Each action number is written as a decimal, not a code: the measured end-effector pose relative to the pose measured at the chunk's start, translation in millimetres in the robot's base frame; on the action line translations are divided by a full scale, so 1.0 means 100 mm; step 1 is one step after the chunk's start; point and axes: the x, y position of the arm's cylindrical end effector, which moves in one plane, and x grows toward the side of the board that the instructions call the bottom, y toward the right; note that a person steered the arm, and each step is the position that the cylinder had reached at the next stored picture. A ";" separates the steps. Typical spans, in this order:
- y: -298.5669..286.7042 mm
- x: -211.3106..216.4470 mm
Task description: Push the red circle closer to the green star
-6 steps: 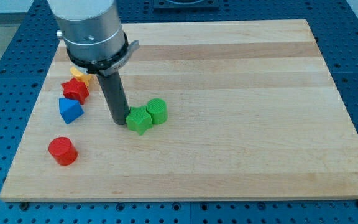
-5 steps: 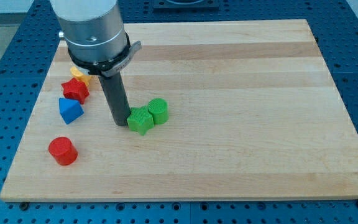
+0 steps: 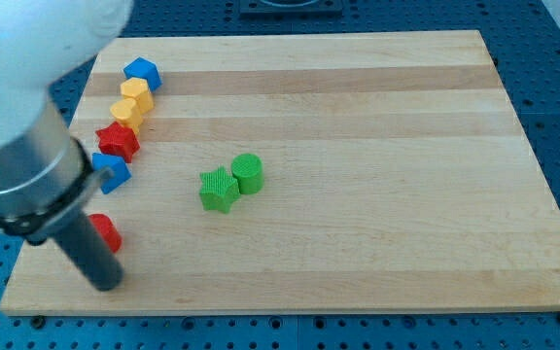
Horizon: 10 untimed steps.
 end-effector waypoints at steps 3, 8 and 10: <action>-0.17 -0.37; 0.32 -0.70; 0.34 -0.96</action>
